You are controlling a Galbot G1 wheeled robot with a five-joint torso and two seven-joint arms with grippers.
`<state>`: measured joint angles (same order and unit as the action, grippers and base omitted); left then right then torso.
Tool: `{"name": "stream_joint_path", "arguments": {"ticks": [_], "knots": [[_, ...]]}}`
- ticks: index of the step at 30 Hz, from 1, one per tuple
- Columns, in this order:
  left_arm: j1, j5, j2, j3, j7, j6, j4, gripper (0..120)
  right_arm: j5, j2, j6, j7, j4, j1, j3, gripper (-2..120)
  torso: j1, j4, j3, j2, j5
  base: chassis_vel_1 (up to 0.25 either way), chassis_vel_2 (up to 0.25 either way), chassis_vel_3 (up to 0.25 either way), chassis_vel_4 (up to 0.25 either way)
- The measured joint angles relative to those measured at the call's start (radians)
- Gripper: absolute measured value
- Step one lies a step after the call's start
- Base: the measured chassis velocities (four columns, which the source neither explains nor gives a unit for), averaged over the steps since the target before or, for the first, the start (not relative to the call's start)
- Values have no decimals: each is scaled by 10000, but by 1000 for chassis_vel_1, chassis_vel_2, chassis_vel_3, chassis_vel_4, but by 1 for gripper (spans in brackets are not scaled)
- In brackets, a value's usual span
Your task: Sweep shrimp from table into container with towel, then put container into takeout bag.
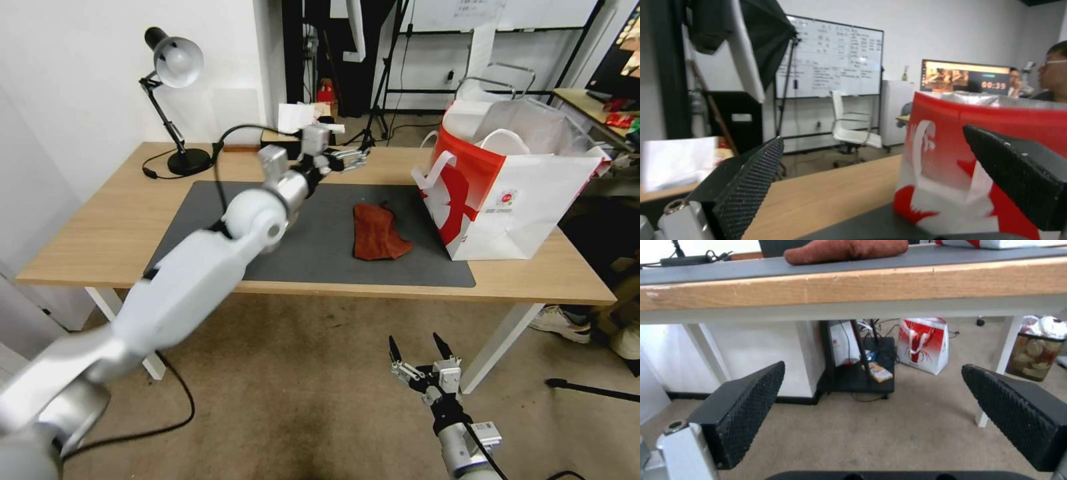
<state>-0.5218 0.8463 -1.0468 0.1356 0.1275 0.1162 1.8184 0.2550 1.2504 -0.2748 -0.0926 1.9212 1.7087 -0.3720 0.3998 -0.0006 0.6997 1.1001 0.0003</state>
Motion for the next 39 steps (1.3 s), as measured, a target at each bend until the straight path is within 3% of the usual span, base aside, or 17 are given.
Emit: {"name": "stream_joint_path", "arguments": {"ticks": [1,2,4,5,8,11,12,14,15,16,18,19,20,22,26,32,39], "knots": [[-601,-347,148,-313,15,-141,288,100,-1,-25,2,-33,13,8,-1,100,0,7,1,0,-5,0,0,0,0],[-601,-347,148,-313,15,-141,288,100,-1,-25,2,-33,13,8,-1,100,0,7,1,0,-5,0,0,0,0],[-1696,-869,335,-992,149,-406,706,100,-6,-57,3,-83,71,23,3,100,0,7,2,-1,-6,0,0,0,0],[-1696,-869,335,-992,149,-406,706,100,-6,-57,3,-83,71,23,3,100,0,7,2,-1,-6,0,0,0,0],[-2558,-1379,440,-1701,221,-644,992,100,-28,-87,25,-163,165,42,22,100,0,6,1,0,-4,0,0,0,0],[-4541,-2620,594,-2905,583,-915,1615,100,-139,-120,-19,-251,343,99,12,100,0,5,1,0,0,0,0,0,0],[-4541,-2620,594,-2905,583,-915,1615,100,-139,-120,-19,-251,343,99,12,100,0,5,1,0,0,0,0,0,0],[-6236,-3751,407,-3914,662,-1137,1929,100,-218,-119,-141,-280,568,243,-29,100,0,10,1,0,-12,0,0,0,0],[-6236,-3751,407,-3914,662,-1137,1929,100,-218,-119,-141,-280,568,243,-29,100,0,10,1,0,-12,0,0,0,0],[-7139,-4270,228,-4496,669,-1350,2126,100,-263,-101,-239,-287,694,349,-53,100,0,4,0,0,3,0,0,0,0],[-8868,-4995,-127,-5371,627,-1889,2383,100,-357,-66,-460,-294,975,604,-125,100,1,6,1,-1,-13,0,0,0,0],[-8868,-4995,-127,-5371,627,-1889,2383,100,-357,-66,-460,-294,975,604,-125,100,1,6,1,-1,-13,0,0,0,0],[-9775,-5237,-279,-5846,573,-2244,2516,100,-379,-59,-597,-295,1156,722,-169,100,-2,12,0,0,-12,0,0,0,0],[-10709,-5365,-403,-6393,549,-2650,2499,100,-362,-91,-713,-295,1224,654,-194,100,-4,11,-1,3,5,0,0,0,0],[-11196,-5563,-533,-6848,433,-3424,2042,100,-180,-202,-1060,-230,859,184,-214,100,0,2,1,1,0,0,0,0,0],[-11875,-5659,-886,-7280,-14,-3990,1984,100,474,-305,-1615,140,857,272,-248,100,2,6,2,-1,-2,0,0,0,0],[-11955,-5722,-1307,-7170,-352,-4524,1627,100,539,-371,-2030,212,914,335,-424,100,2,5,3,0,-3,0,0,0,0]]}}
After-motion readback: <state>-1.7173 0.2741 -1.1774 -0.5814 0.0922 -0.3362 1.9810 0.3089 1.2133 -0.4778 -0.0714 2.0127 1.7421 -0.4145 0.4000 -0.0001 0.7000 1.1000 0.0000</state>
